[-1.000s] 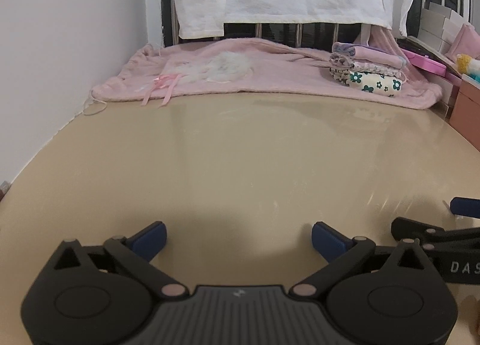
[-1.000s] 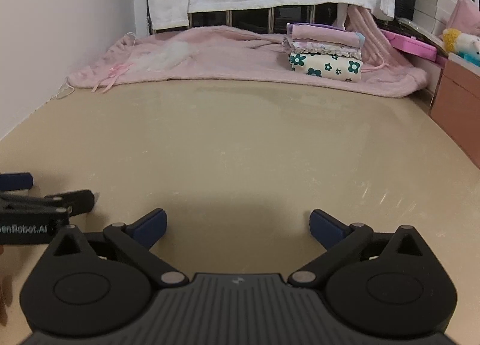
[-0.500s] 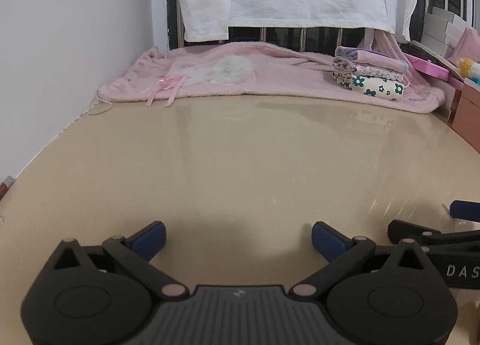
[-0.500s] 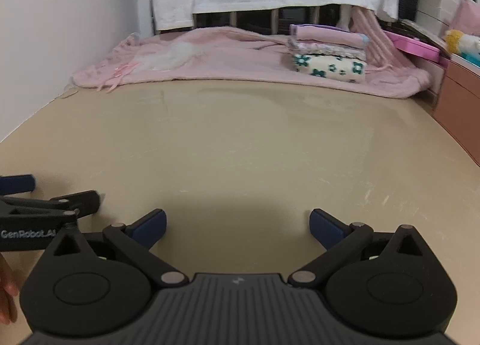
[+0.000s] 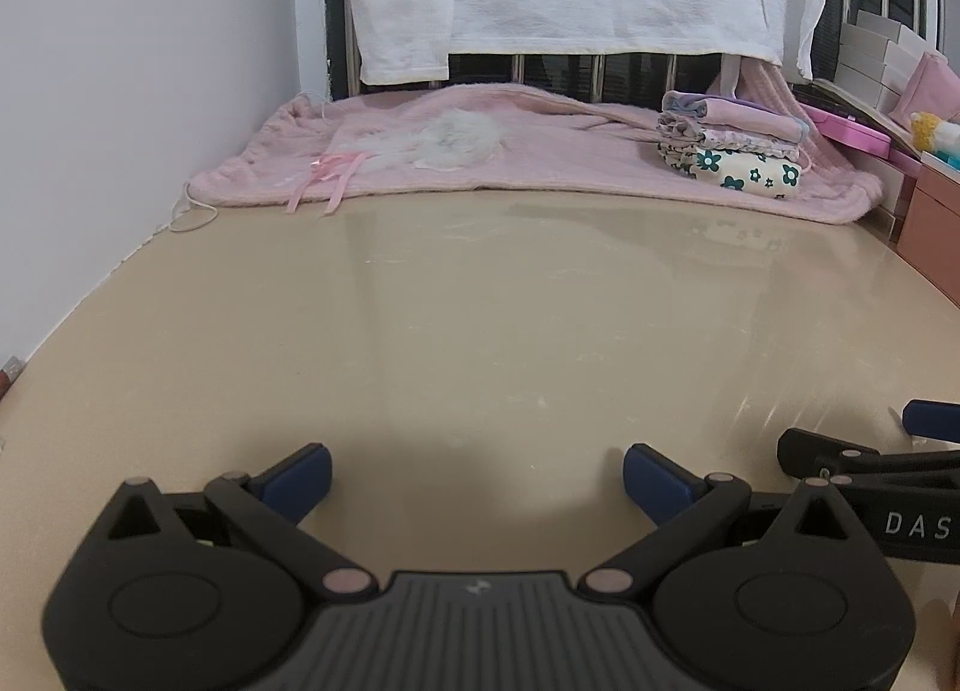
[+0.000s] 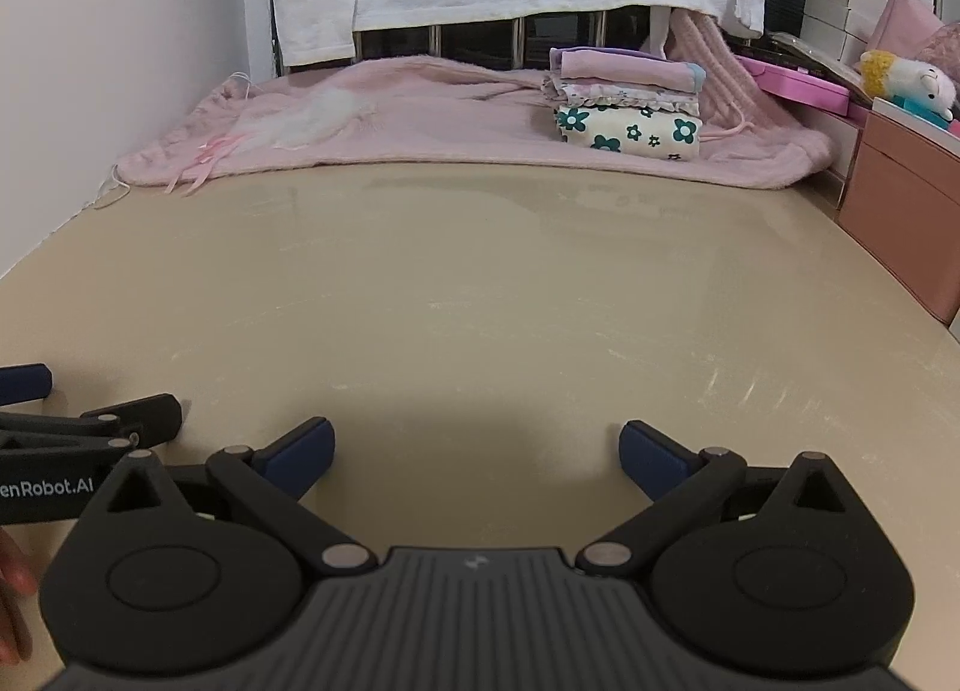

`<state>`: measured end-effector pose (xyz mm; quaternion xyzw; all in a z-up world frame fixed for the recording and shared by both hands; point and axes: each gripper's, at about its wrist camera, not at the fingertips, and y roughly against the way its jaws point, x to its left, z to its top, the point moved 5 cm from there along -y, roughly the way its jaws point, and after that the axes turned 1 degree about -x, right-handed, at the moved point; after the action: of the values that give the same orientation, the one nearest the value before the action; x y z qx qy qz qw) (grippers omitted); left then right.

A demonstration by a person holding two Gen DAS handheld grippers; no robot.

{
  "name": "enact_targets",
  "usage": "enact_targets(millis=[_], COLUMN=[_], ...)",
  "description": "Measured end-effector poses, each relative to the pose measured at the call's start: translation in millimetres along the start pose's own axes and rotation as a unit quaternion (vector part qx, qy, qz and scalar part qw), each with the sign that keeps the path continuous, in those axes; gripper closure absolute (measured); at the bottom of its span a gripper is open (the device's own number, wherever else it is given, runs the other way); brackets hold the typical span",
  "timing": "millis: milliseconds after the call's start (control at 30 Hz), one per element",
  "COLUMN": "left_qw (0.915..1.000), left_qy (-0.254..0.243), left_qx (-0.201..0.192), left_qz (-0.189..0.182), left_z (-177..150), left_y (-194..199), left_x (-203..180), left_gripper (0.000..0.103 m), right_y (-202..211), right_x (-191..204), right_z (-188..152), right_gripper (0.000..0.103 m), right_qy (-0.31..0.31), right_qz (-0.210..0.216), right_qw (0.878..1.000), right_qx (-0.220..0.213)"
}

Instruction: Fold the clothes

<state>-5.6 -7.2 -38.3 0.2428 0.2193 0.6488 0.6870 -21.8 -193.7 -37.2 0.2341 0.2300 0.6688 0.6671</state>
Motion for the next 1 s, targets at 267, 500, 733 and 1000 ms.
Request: enact_targets(millis=[267,500,733,1000], left_qw=[1.0000,1.0000,1.0000,1.0000], left_qy=[0.001,0.001,0.001,0.001], left_qx=[-0.001,-0.001,-0.001,-0.002], left_qz=[0.002,0.002,0.003,0.004], left_z=[-0.4,0.0,-0.2,-0.3], left_y=[1.1,0.7,0.9,1.3], left_x=[-1.6,-1.3,-1.6,-2.1], left_gripper=[0.000,0.000,0.000,0.000], right_y=[-0.9,-0.9,-0.4,-0.5], right_x=[-0.9,-1.6,-1.5,-3.4], right_z=[1.3,1.0,0.7,0.5], right_gripper=[0.000,0.000,0.001,0.000], right_qy=[0.002,0.006,0.005,0.006], right_qz=[0.001,0.009,0.009,0.009], right_qw=[1.000,1.000,1.000,1.000], right_qx=[0.001,0.001,0.001,0.001])
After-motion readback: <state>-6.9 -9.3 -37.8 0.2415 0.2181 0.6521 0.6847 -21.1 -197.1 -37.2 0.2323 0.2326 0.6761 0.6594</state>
